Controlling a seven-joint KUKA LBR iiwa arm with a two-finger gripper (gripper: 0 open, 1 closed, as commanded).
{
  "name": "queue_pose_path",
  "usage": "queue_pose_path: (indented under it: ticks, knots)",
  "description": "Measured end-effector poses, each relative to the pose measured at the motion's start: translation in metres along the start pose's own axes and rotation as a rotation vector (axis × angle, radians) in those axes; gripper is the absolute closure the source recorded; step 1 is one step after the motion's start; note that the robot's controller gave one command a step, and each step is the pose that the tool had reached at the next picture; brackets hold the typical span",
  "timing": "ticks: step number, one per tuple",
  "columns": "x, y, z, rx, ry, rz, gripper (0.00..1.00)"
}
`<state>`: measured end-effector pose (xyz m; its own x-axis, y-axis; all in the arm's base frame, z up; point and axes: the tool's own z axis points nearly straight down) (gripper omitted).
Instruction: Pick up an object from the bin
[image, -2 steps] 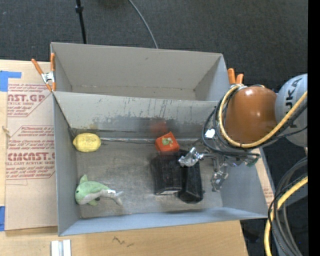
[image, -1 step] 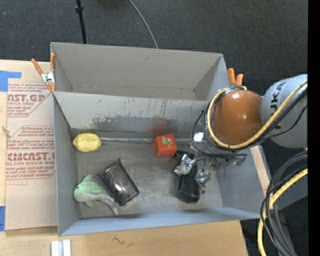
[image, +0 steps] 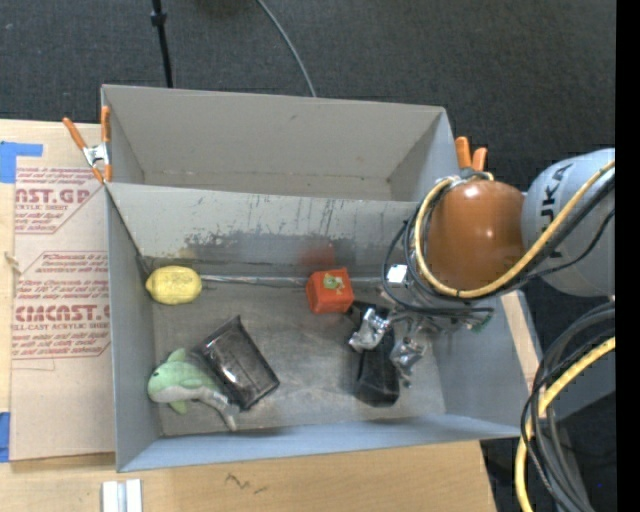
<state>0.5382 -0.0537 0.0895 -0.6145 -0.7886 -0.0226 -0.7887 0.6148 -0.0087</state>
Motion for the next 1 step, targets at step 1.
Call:
queue_pose_path:
  ticks: [1]
  knots:
    - [0.001, 0.0016, -0.0024, 0.004, -0.003, -0.001, 1.0]
